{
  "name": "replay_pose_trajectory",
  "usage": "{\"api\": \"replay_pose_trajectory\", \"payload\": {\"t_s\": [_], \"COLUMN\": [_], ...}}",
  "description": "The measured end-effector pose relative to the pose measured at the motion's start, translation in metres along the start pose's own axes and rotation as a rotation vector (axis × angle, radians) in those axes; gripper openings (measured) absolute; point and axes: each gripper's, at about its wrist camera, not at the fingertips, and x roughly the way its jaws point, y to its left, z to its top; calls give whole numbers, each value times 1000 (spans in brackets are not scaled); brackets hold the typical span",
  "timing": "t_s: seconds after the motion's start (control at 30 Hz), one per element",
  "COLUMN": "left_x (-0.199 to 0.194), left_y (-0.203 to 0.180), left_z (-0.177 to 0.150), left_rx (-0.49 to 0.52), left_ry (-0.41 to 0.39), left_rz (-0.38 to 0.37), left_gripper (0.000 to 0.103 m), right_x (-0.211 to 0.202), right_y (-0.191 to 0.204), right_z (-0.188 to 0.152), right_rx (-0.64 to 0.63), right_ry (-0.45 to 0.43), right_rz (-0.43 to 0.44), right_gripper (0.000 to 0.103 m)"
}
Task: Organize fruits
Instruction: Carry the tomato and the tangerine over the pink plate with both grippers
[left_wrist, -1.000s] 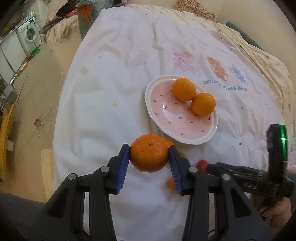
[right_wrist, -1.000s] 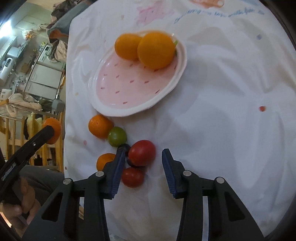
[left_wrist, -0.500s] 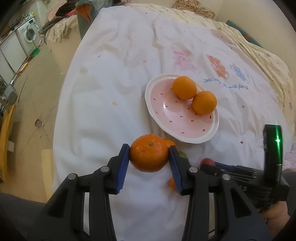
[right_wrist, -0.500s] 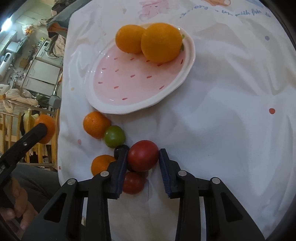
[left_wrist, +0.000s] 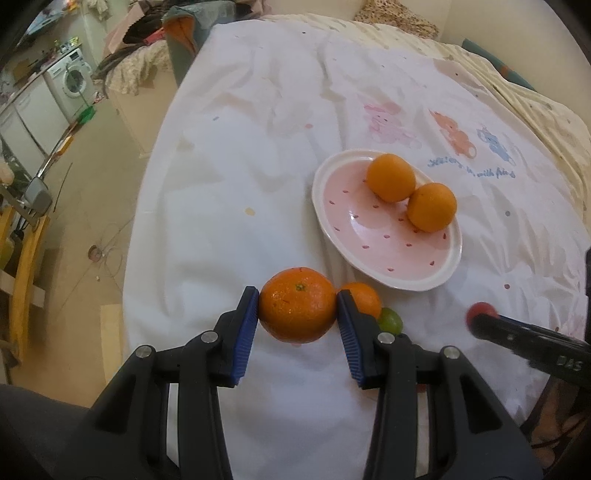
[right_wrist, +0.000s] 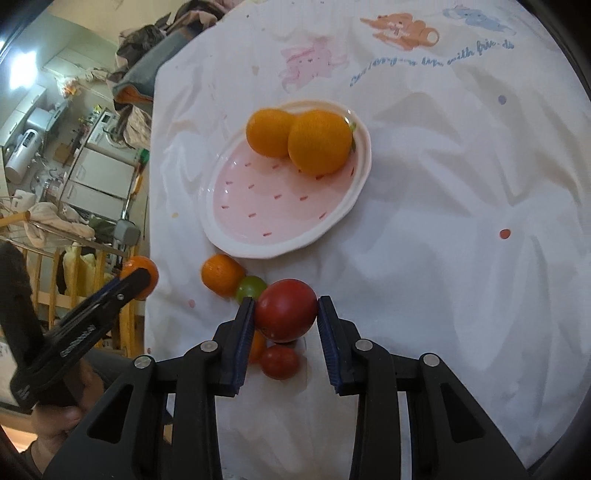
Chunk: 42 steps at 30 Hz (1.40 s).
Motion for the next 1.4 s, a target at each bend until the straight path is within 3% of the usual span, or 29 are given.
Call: {"api": "replay_pose_trajectory", "payload": {"t_s": [0.4,0.7,1.07,1.4], "left_x": [-4,-18,-23,-4], "left_y": [3,-7,-23,-32], "left_z": [4,19,52,82], "left_rx": [3,25,83,111], "left_ry": [-41,-74,-109,-104], "left_rz": [54,41,24,16], "left_gripper": [38,38,38,38], "right_x": [-43,-72,-68,-56], "right_y": [5,10,24,23], "right_z": [5,23,55,82], "right_rx": [-25,-65,-126,-150], "right_ry": [-128,-222,-250,-245], "right_rz": [6,26,23,14], "right_gripper": [36,36,36,36]}}
